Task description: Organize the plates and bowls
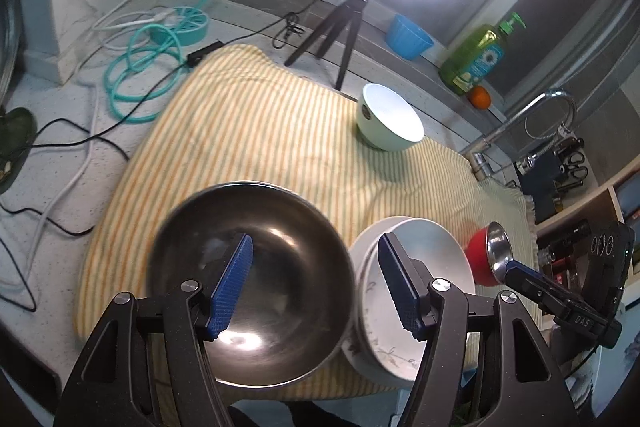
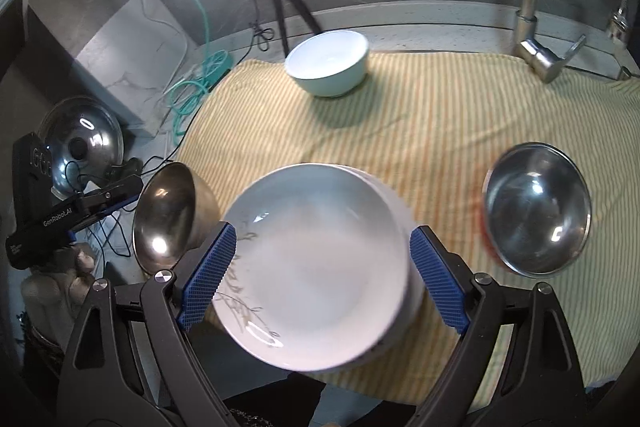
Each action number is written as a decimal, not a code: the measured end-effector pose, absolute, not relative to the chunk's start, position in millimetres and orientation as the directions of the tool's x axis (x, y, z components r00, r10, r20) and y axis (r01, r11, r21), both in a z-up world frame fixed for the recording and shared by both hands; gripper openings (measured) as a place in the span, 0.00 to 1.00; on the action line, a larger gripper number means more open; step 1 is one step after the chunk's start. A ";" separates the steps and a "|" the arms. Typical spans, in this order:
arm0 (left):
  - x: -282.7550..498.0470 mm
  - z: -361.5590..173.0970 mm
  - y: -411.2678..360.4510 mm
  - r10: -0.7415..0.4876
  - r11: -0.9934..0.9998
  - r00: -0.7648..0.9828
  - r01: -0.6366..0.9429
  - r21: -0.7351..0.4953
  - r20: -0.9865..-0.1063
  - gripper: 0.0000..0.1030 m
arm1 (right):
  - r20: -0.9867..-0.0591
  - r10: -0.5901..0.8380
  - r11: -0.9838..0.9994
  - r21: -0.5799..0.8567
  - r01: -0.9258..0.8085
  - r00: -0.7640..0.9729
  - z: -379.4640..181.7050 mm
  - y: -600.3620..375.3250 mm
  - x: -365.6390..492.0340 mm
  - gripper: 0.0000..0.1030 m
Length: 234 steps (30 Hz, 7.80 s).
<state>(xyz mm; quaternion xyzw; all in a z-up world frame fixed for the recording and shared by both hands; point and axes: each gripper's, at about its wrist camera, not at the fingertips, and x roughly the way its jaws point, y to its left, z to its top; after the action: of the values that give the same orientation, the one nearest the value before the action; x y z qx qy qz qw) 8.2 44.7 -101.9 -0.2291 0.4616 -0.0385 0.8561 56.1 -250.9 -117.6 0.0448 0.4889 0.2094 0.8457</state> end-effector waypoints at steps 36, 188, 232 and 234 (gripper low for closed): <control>78.5 -128.9 -171.0 -0.475 0.877 0.431 0.155 -0.455 -0.768 0.63 | -0.814 0.288 0.955 0.281 -0.092 0.505 -137.9 -436.8 87.6 0.88; -18.4 -134.9 96.9 -0.264 0.873 0.493 -0.243 -0.422 -0.829 0.22 | -0.880 0.467 0.752 0.342 -0.563 0.090 -174.3 -58.6 80.9 0.16; 6.8 -99.3 69.7 -0.187 0.933 0.553 -0.160 -0.324 -0.812 0.52 | -0.793 0.483 0.841 0.301 -0.450 0.371 -113.3 -152.5 102.9 0.80; 14.4 -97.3 63.6 -0.191 0.937 0.556 -0.142 -0.319 -0.809 0.52 | -0.791 0.473 0.851 0.298 -0.432 0.387 -111.0 -163.8 107.9 0.81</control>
<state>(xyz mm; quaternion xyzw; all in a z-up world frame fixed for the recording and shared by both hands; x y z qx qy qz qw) 14.3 63.6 -97.3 -0.1770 0.4707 -0.0141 0.8642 107.9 -163.8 -111.0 0.0212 0.4823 0.2720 0.8325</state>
